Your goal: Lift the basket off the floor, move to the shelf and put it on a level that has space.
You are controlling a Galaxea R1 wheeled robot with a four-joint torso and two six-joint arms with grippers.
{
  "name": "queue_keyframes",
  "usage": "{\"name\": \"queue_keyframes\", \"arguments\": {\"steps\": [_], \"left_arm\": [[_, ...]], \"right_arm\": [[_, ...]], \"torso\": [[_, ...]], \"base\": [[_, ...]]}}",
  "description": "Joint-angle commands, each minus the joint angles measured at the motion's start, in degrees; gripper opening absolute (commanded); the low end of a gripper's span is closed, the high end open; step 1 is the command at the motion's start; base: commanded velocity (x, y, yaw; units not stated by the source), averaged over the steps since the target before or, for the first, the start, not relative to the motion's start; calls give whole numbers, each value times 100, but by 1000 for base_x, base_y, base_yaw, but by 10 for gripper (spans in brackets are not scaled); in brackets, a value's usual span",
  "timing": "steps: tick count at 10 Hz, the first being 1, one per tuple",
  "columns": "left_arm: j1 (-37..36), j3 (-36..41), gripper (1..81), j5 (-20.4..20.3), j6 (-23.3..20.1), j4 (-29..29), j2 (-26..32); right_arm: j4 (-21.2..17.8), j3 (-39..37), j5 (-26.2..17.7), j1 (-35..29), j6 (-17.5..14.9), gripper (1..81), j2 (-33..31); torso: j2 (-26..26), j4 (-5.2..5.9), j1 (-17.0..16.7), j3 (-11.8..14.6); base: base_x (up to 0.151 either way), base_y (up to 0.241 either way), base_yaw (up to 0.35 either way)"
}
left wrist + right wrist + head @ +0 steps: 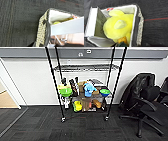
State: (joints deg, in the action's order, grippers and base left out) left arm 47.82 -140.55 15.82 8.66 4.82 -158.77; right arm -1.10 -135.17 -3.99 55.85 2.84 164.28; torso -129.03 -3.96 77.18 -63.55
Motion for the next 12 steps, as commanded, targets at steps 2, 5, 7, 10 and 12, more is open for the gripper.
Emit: {"name": "queue_keyframes", "arguments": {"steps": [2,5,7,10,12], "left_arm": [[-708,1,811,281,-22,-24,73],[-822,1,811,342,-22,-7,64],[-910,-8,811,317,-22,11,38],[-910,-17,811,246,-22,46,-14],[-910,-17,811,194,-40,37,-76]], "right_arm": [[-207,0,-199,-692,15,811,-33],[-215,0,-199,-833,111,811,-24],[-251,-8,-199,-929,234,811,-33],[-251,9,-190,-1018,358,811,-16],[-242,-8,-190,-1079,471,811,37]], "torso": [[-710,0,457,-386],[-1168,0,730,-367],[-1552,0,973,-402],[-1434,0,888,-405],[-1491,0,927,-406]], "base": [[0,0,0],[0,0,0],[0,0,0],[0,0,0],[0,0,0]]}}
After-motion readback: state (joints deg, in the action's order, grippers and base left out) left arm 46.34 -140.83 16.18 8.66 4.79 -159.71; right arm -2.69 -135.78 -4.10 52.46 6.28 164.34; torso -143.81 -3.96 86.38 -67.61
